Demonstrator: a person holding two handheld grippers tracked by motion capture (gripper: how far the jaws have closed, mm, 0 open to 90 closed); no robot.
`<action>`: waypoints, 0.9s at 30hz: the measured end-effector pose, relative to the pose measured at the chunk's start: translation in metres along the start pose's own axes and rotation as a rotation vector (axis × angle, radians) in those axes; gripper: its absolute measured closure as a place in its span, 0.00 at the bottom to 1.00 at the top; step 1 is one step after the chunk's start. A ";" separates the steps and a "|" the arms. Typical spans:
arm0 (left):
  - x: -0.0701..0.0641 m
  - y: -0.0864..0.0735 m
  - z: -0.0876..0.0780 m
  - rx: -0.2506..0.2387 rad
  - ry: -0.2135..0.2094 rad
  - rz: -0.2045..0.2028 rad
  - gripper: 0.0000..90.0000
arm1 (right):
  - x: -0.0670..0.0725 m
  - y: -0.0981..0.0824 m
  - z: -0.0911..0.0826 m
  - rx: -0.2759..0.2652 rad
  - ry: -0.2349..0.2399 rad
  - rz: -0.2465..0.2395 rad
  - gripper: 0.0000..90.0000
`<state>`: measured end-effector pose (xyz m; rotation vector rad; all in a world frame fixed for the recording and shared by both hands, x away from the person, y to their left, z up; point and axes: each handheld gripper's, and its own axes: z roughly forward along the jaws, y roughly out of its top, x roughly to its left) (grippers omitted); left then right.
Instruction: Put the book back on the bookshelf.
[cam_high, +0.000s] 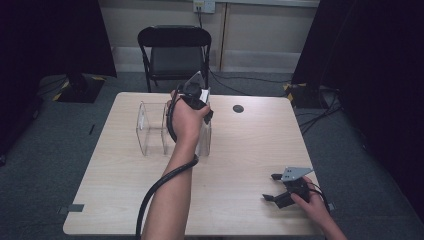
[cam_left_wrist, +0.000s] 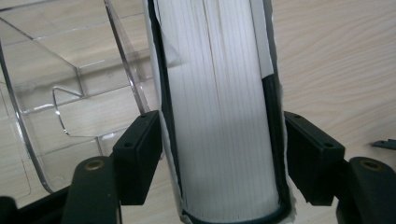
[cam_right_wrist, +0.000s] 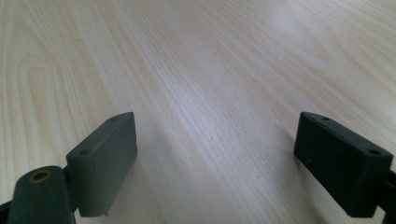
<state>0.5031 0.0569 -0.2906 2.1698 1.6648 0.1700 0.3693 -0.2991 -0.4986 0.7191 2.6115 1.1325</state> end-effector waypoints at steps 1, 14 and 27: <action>0.000 0.000 0.000 -0.002 -0.003 0.003 0.37 | 0.000 0.000 0.000 0.000 0.000 -0.001 0.14; 0.004 -0.007 0.001 -0.009 -0.021 0.019 0.32 | 0.000 0.000 0.000 -0.001 -0.001 -0.002 0.14; 0.007 -0.012 -0.003 -0.015 -0.034 0.029 0.32 | 0.000 0.000 0.000 -0.002 -0.001 0.000 0.14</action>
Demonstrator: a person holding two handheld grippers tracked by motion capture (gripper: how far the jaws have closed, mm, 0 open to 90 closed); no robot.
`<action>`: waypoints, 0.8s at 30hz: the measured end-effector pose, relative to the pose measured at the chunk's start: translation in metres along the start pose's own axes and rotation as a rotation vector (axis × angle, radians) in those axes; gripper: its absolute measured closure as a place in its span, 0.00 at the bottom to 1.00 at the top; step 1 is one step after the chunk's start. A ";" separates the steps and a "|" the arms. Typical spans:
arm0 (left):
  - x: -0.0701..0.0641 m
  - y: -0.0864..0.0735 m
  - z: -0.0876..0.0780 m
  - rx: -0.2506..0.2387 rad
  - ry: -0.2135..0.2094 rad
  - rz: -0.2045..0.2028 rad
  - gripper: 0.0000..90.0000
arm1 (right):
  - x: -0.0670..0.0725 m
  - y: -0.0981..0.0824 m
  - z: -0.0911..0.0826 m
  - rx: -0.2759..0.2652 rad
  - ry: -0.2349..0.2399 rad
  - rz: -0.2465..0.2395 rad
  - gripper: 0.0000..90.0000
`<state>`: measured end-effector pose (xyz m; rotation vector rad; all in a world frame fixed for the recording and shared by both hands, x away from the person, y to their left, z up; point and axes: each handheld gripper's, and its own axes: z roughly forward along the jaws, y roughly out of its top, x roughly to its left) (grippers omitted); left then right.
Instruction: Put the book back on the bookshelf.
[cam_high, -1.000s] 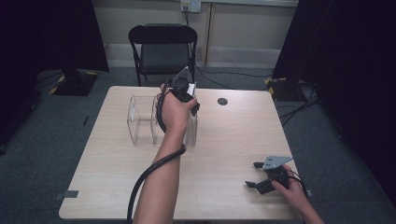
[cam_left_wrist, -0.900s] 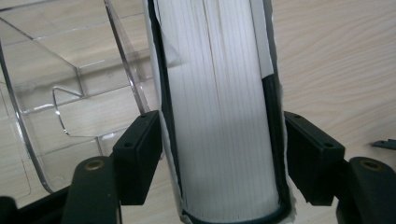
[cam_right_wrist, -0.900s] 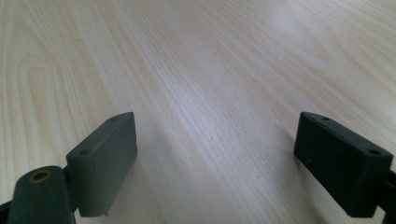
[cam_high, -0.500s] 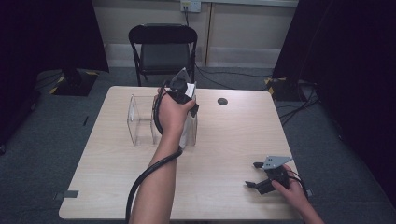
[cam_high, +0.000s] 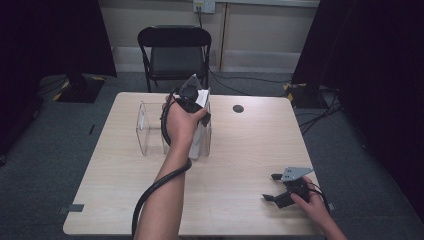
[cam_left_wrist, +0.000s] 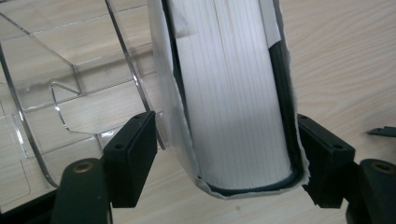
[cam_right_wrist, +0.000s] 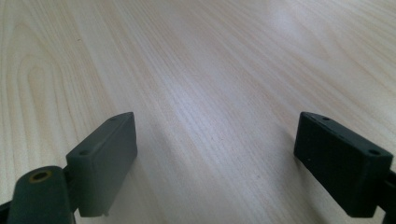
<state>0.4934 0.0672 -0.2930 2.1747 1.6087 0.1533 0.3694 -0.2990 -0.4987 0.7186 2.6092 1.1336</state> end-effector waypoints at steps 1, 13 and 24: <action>0.000 0.000 0.000 -0.003 0.001 0.002 0.32 | 0.000 0.000 0.000 0.000 0.000 0.000 0.14; 0.003 -0.007 -0.004 0.004 -0.010 0.015 0.31 | 0.001 0.001 0.001 0.000 -0.001 -0.003 0.14; 0.006 -0.014 -0.007 -0.002 -0.031 0.046 0.30 | 0.001 0.001 0.001 -0.001 -0.002 -0.004 0.14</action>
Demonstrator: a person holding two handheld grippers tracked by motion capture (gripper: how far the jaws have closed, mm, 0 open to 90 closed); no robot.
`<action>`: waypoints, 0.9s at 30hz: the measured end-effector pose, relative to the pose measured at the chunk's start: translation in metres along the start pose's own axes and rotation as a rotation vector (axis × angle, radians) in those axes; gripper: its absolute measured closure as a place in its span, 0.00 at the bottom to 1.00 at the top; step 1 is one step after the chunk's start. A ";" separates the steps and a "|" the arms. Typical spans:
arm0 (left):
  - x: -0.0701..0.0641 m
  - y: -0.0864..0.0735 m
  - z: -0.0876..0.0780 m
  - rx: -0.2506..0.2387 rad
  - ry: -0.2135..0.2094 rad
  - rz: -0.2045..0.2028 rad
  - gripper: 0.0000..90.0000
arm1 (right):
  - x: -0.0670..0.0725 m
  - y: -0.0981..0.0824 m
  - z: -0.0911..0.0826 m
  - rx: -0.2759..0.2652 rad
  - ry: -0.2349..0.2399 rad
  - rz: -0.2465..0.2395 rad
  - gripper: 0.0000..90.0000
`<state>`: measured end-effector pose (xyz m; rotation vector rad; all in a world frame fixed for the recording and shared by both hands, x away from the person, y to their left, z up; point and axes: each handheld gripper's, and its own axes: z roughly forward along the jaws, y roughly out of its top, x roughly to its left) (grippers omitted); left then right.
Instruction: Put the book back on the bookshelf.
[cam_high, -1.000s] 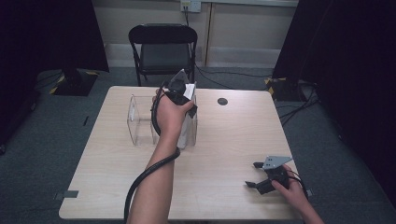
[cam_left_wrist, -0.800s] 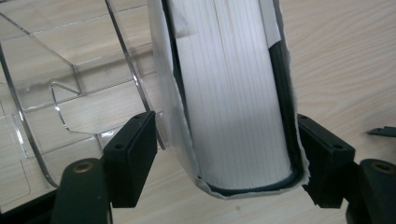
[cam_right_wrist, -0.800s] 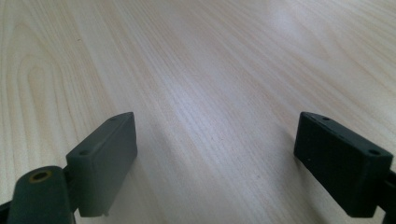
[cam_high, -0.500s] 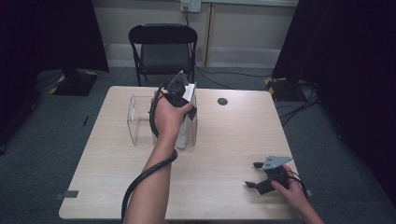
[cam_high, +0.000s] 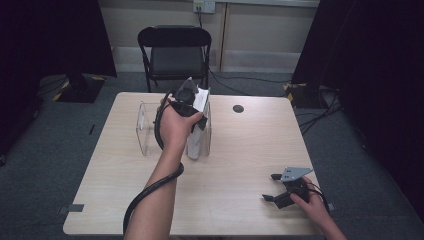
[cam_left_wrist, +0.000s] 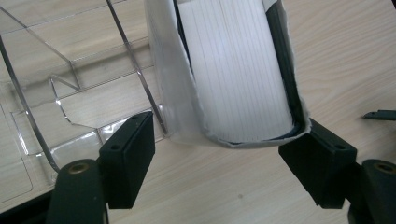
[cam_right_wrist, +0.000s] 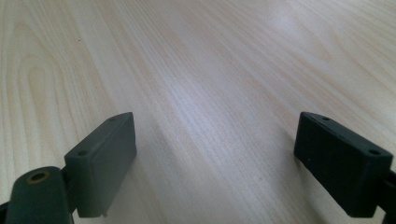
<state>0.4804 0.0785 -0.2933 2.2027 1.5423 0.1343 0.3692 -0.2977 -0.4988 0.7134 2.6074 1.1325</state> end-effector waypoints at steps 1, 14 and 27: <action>0.000 -0.001 0.000 0.003 -0.005 0.004 0.30 | 0.000 0.000 0.000 0.000 0.000 0.000 0.14; 0.001 -0.009 0.002 -0.001 -0.044 0.030 0.30 | 0.000 0.000 0.000 0.000 0.000 0.000 0.14; 0.006 -0.018 0.005 -0.012 -0.059 0.045 0.27 | 0.000 0.000 0.000 0.000 0.001 0.000 0.14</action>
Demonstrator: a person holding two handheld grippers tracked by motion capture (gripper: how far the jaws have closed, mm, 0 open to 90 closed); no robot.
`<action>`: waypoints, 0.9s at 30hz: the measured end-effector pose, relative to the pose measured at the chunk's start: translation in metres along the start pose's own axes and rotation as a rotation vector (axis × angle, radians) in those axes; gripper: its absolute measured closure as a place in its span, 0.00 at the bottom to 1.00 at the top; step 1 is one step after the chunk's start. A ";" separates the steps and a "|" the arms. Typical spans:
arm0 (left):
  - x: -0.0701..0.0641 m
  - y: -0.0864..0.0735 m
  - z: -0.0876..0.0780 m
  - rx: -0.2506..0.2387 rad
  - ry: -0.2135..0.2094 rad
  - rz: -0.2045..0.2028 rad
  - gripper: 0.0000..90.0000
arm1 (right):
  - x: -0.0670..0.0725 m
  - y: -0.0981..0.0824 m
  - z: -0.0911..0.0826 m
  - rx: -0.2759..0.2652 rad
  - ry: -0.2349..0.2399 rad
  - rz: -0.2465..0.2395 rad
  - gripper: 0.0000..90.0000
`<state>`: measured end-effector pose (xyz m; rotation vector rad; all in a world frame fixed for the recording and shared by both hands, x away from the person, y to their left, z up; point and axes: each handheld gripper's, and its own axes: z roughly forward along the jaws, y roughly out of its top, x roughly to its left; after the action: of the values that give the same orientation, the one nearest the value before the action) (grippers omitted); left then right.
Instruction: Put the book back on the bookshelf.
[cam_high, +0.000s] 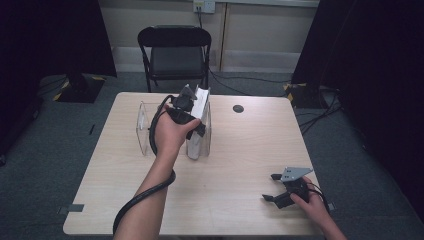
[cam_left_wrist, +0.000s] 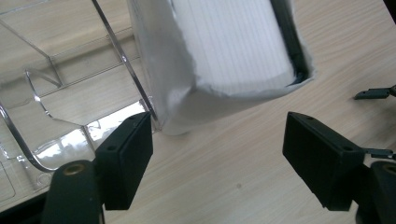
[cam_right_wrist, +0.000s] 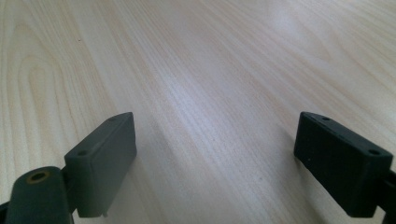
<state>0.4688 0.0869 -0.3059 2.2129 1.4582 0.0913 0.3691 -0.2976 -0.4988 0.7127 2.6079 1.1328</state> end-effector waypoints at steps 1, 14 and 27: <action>0.001 -0.001 0.000 0.001 -0.003 0.002 0.27 | 0.000 0.000 0.000 0.000 0.000 0.000 0.14; 0.003 -0.011 0.000 -0.005 -0.020 0.013 0.25 | 0.000 0.000 0.000 0.000 0.001 -0.001 0.14; 0.000 -0.020 -0.001 -0.010 -0.056 0.055 0.25 | 0.000 0.000 0.000 -0.001 0.002 -0.004 0.14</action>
<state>0.4515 0.0930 -0.3139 2.2297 1.3637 0.0543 0.3690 -0.2972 -0.4989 0.7066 2.6091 1.1346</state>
